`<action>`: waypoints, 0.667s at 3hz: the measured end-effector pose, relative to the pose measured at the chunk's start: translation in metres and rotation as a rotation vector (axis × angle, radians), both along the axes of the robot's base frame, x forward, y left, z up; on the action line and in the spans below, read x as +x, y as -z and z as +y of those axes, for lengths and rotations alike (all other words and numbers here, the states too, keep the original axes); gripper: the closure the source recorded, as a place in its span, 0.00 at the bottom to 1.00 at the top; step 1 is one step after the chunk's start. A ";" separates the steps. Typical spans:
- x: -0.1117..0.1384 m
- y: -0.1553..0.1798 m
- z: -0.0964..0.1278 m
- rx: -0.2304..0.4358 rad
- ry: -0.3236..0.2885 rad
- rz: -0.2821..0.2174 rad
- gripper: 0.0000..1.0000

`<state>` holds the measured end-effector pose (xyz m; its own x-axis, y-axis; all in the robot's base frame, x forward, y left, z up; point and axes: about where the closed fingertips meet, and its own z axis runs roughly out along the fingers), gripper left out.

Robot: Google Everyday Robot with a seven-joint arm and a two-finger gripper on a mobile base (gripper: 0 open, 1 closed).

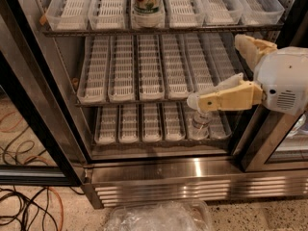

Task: Pick 7up can from top shelf of fridge

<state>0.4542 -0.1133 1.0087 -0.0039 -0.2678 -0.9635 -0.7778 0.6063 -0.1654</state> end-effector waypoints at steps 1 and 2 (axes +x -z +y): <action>0.003 -0.004 0.006 0.043 0.040 -0.020 0.00; 0.007 -0.009 0.014 0.123 0.119 -0.055 0.00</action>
Offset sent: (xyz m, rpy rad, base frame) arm 0.0139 0.0171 0.0118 0.2667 -0.1038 -0.2584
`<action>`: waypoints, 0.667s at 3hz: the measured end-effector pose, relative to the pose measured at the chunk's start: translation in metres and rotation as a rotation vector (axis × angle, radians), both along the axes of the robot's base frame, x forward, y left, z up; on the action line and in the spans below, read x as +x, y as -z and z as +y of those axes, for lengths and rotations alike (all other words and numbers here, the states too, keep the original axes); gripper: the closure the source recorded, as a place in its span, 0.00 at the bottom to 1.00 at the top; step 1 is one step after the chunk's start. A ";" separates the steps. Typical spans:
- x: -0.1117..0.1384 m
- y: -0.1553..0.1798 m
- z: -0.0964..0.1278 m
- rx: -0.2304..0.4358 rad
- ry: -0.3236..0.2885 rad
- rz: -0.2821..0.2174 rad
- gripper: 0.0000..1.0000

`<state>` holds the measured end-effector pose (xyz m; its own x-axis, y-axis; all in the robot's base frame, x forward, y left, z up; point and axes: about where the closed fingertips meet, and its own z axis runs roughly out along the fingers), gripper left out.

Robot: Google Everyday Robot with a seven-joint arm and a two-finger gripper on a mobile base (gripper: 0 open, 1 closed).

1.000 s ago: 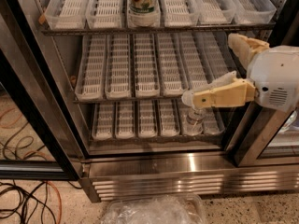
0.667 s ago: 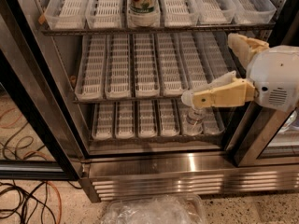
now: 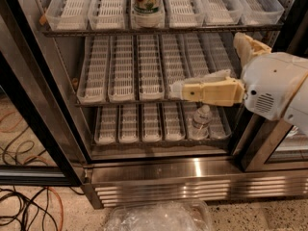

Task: Pick 7up can from top shelf of fridge

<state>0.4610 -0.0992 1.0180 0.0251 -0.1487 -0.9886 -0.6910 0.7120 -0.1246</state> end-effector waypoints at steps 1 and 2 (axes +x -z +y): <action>0.005 -0.009 0.008 0.057 0.059 -0.056 0.00; 0.012 -0.023 0.027 0.082 0.073 -0.136 0.00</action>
Offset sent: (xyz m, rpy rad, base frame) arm 0.0239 0.0236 0.0206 0.1604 -0.1803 -0.1255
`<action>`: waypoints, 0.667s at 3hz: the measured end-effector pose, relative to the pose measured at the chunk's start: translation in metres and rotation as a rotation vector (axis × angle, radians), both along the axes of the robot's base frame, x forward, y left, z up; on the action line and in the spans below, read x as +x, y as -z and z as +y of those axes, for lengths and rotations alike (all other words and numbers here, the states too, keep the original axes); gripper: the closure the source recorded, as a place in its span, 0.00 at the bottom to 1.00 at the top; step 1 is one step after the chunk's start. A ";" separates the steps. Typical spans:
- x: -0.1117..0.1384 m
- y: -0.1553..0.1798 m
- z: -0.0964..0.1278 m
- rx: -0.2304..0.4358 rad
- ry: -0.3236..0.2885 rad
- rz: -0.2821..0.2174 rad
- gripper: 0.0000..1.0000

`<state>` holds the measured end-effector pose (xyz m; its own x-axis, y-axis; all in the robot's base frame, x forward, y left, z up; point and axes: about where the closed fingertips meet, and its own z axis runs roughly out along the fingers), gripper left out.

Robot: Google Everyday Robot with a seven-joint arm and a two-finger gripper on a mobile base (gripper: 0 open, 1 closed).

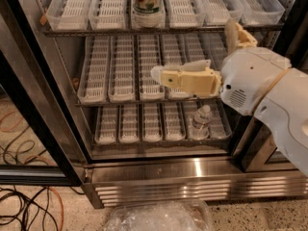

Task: Pick 7up can from top shelf of fridge

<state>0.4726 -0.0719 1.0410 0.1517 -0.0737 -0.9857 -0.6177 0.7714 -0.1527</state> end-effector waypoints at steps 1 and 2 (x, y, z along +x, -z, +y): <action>0.000 0.000 0.000 0.000 0.000 0.001 0.00; 0.006 0.003 -0.001 0.004 0.031 0.013 0.00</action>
Offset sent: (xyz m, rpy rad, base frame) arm 0.0167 -0.0085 -0.0148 0.0237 0.0392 -0.0827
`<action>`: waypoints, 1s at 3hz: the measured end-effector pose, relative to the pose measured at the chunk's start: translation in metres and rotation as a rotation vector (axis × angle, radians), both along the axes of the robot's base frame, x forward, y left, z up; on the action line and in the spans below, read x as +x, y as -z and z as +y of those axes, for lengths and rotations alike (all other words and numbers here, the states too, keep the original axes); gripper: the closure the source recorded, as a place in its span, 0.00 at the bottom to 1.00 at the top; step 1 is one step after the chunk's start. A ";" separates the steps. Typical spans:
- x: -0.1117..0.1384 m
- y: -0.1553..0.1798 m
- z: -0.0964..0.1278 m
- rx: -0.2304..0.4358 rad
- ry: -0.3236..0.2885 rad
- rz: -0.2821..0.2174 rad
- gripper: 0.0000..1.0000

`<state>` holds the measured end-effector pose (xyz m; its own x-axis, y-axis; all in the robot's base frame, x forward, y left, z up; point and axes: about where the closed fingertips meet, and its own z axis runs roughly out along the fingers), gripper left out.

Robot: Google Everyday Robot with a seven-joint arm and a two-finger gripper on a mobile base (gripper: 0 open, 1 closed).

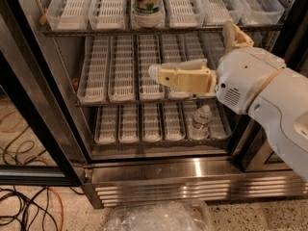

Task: Pick 7up can from top shelf of fridge

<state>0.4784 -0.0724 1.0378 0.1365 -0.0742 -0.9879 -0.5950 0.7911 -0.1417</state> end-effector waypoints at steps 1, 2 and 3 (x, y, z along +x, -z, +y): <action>0.010 0.005 -0.003 0.004 0.060 0.021 0.00; 0.022 0.007 -0.007 -0.001 0.105 0.028 0.00; 0.032 0.005 -0.014 -0.009 0.118 0.015 0.00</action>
Offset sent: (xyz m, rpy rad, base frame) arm 0.0399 -0.0172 -0.0173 0.0041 0.0454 -0.1681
